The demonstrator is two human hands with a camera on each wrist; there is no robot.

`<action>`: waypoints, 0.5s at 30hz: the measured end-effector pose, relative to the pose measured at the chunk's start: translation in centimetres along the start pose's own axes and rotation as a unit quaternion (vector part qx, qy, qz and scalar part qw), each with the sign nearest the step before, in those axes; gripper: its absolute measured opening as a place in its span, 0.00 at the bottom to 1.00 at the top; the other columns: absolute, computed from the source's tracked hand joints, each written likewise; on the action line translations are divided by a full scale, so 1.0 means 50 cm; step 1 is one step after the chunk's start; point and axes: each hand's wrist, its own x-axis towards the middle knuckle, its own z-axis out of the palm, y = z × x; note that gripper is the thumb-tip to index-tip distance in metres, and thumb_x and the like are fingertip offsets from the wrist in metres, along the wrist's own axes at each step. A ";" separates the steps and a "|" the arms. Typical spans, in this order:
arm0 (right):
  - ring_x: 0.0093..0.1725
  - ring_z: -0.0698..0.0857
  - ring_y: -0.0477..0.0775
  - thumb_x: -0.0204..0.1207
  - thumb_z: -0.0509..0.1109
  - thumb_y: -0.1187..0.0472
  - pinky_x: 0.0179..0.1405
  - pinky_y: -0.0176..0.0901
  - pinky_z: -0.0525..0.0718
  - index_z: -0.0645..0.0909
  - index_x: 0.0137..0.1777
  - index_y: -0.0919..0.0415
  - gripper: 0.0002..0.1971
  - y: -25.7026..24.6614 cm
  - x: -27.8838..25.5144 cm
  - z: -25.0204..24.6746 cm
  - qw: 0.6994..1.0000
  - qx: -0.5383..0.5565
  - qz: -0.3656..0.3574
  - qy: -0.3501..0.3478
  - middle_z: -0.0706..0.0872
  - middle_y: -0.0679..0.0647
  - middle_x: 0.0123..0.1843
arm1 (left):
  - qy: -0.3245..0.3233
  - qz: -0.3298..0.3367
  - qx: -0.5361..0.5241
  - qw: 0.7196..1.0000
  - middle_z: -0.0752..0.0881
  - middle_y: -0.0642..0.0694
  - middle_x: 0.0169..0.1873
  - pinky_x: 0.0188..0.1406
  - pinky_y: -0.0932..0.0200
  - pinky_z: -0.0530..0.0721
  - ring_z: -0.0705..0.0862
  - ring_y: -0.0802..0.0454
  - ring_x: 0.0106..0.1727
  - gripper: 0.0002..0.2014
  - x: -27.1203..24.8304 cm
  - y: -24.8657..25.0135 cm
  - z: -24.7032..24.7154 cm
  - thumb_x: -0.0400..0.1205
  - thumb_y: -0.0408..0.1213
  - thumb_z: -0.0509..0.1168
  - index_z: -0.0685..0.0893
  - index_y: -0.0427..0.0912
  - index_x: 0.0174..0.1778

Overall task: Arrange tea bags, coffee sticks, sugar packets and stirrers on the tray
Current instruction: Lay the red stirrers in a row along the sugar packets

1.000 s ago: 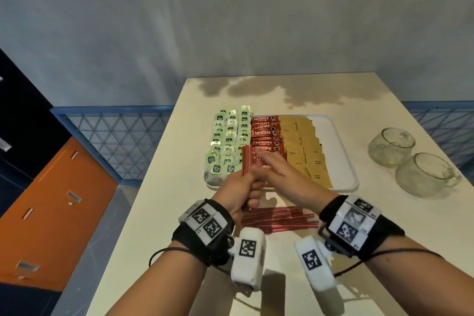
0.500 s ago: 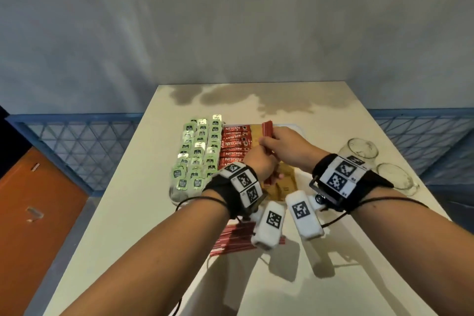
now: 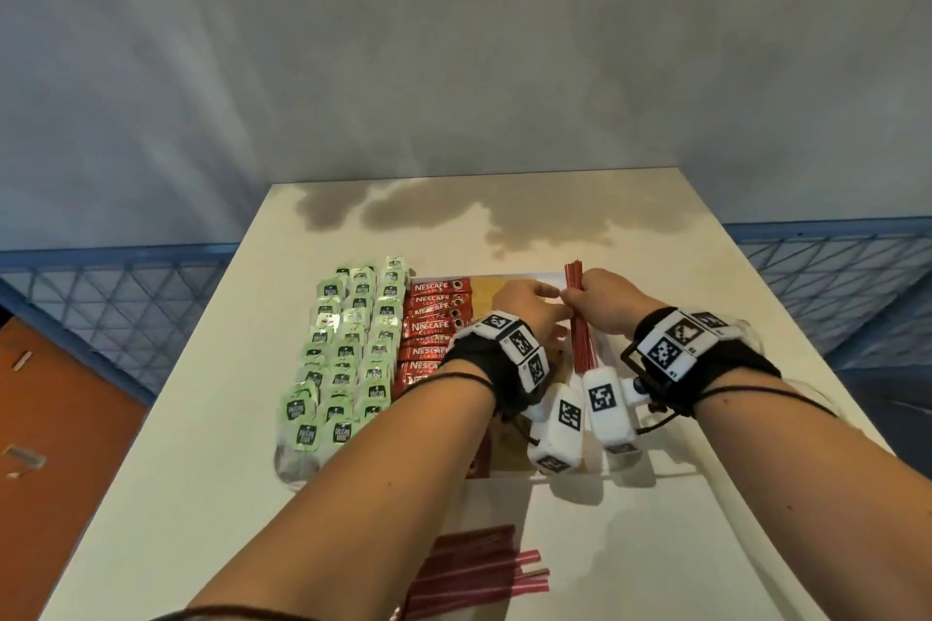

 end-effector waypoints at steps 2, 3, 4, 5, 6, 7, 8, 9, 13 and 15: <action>0.33 0.76 0.55 0.86 0.60 0.56 0.29 0.43 0.68 0.71 0.31 0.60 0.20 0.005 0.021 0.006 1.000 -0.006 0.005 -0.010 0.75 0.54 0.31 | 0.006 0.007 0.048 0.999 0.91 0.37 0.41 0.42 0.44 0.92 0.92 0.44 0.38 0.18 0.022 -0.001 0.006 0.77 0.30 0.74 0.84 0.37 0.64; 0.31 0.75 0.53 0.86 0.60 0.56 0.28 0.42 0.67 0.71 0.31 0.60 0.20 0.008 0.032 0.009 1.000 -0.009 0.009 -0.014 0.75 0.54 0.31 | 0.009 0.014 0.074 0.997 0.92 0.37 0.43 0.42 0.46 0.92 0.92 0.44 0.39 0.20 0.037 -0.004 0.012 0.77 0.31 0.74 0.83 0.38 0.65; 0.31 0.75 0.52 0.86 0.61 0.56 0.28 0.41 0.67 0.71 0.30 0.59 0.20 0.005 0.032 0.011 1.000 -0.013 0.008 -0.017 0.75 0.53 0.31 | 0.013 0.024 0.100 0.995 0.92 0.38 0.45 0.42 0.46 0.92 0.92 0.44 0.40 0.21 0.037 -0.004 0.009 0.76 0.32 0.74 0.83 0.39 0.67; 0.32 0.76 0.53 0.86 0.62 0.56 0.28 0.40 0.68 0.72 0.30 0.58 0.19 0.006 0.036 0.013 1.000 -0.013 0.008 -0.021 0.76 0.53 0.31 | 0.011 0.030 0.125 0.992 0.92 0.38 0.47 0.43 0.47 0.92 0.92 0.43 0.41 0.22 0.039 -0.003 0.007 0.76 0.33 0.74 0.83 0.40 0.67; 0.33 0.77 0.54 0.86 0.63 0.56 0.28 0.39 0.68 0.72 0.30 0.57 0.19 0.008 0.040 0.015 1.000 -0.012 0.010 -0.024 0.76 0.52 0.31 | 0.002 0.037 0.152 0.988 0.92 0.38 0.48 0.45 0.47 0.92 0.92 0.43 0.43 0.21 0.043 -0.001 0.007 0.76 0.34 0.74 0.84 0.40 0.67; 0.33 0.77 0.54 0.85 0.64 0.55 0.28 0.39 0.68 0.72 0.30 0.57 0.20 0.014 0.047 0.016 1.000 -0.004 0.017 -0.024 0.76 0.52 0.30 | -0.010 0.042 0.179 0.983 0.92 0.38 0.48 0.47 0.47 0.92 0.92 0.43 0.44 0.19 0.047 0.001 0.009 0.77 0.35 0.73 0.85 0.39 0.64; 0.32 0.76 0.53 0.84 0.66 0.54 0.28 0.39 0.68 0.72 0.29 0.57 0.20 0.018 0.049 0.017 0.999 0.003 0.028 -0.022 0.76 0.52 0.29 | -0.020 0.043 0.200 0.979 0.92 0.38 0.48 0.48 0.46 0.91 0.92 0.42 0.45 0.16 0.051 0.001 0.009 0.77 0.35 0.73 0.87 0.38 0.61; 0.30 0.76 0.52 0.82 0.68 0.52 0.27 0.41 0.68 0.72 0.28 0.58 0.21 0.023 0.050 0.017 0.999 0.010 0.039 -0.018 0.76 0.53 0.28 | -0.027 0.036 0.211 0.976 0.92 0.38 0.47 0.49 0.45 0.91 0.92 0.41 0.45 0.14 0.054 -0.001 0.010 0.76 0.34 0.74 0.88 0.36 0.58; 0.48 0.82 0.59 0.76 0.75 0.56 0.43 0.47 0.79 0.81 0.47 0.62 0.10 0.038 0.039 0.011 0.998 0.014 0.033 0.046 0.82 0.55 0.44 | -0.019 0.024 0.225 0.974 0.91 0.36 0.49 0.49 0.44 0.91 0.91 0.39 0.46 0.13 0.058 -0.005 0.018 0.76 0.30 0.74 0.88 0.34 0.56; 0.58 0.82 0.58 0.74 0.77 0.60 0.56 0.47 0.79 0.80 0.63 0.59 0.18 0.043 0.033 0.018 0.998 0.021 0.018 0.054 0.84 0.56 0.60 | -0.015 0.044 0.260 0.964 0.91 0.37 0.49 0.51 0.46 0.90 0.91 0.40 0.48 0.14 0.056 -0.003 0.018 0.76 0.33 0.74 0.89 0.34 0.57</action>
